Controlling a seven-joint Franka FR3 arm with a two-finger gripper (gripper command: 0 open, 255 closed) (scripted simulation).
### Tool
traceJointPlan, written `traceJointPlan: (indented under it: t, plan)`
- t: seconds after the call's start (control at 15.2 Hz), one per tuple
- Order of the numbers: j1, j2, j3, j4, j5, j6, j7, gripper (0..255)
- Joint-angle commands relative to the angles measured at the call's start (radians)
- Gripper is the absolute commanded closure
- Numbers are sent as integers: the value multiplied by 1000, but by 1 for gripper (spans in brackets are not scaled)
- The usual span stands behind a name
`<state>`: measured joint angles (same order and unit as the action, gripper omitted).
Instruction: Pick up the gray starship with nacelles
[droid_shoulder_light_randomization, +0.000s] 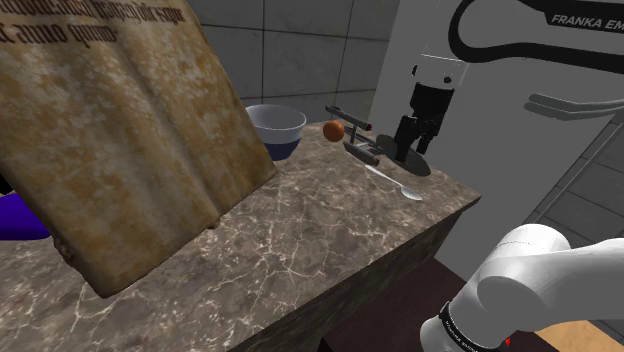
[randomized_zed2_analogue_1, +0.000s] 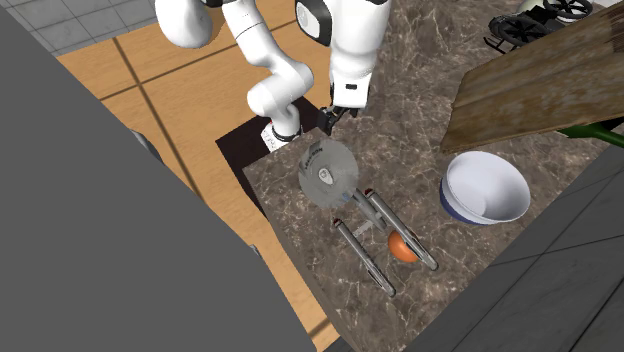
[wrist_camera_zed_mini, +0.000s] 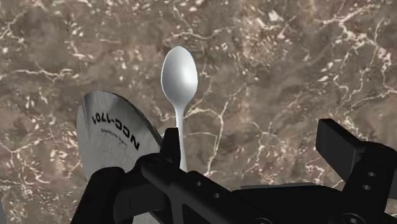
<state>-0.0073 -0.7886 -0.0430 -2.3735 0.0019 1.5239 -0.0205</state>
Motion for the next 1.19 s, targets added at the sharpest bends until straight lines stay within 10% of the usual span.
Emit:
traceJointPlan:
  t: [0.0, 1.12]
  plan:
    - [0, 0, 0, 0, 0, 0, 0, 0]
    - [-76, 506, 77, 376, -311, 250, 74, 0]
